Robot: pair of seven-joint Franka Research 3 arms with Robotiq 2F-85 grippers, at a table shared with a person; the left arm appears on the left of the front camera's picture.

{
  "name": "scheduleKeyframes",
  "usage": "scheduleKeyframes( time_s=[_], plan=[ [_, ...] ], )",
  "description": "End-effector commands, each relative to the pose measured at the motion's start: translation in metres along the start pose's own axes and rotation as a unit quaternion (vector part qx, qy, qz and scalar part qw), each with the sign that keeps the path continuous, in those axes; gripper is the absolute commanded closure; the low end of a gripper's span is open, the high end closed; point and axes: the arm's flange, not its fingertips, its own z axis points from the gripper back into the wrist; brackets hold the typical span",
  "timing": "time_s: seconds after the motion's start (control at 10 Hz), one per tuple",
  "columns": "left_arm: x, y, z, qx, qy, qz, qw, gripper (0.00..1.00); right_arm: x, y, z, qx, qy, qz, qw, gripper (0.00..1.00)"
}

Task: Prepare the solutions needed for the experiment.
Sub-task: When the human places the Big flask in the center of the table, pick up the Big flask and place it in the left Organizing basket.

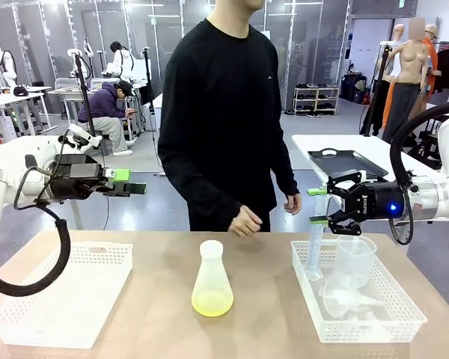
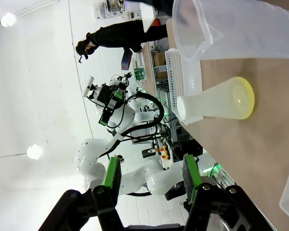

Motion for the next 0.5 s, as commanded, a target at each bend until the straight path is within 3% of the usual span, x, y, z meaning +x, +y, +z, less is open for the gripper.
scheduleKeyframes(
  time_s=[0.0, 0.3, 0.4],
  plan=[
    [0.026, 0.028, -0.024, -0.044, -0.027, -0.139, 0.989, 0.00, 0.000, 0.001, 0.000, -0.001, 0.001, 0.000, 1.000, 0.34],
    [0.061, 0.083, -0.058, -0.048, 0.005, -0.320, 0.946, 0.00, 0.000, 0.001, 0.000, -0.001, 0.001, 0.000, 1.000, 0.34],
    [0.060, 0.096, -0.071, -0.053, -0.008, -0.314, 0.948, 0.00, 0.000, 0.001, 0.000, -0.001, 0.001, 0.000, 1.000, 0.34]
  ],
)
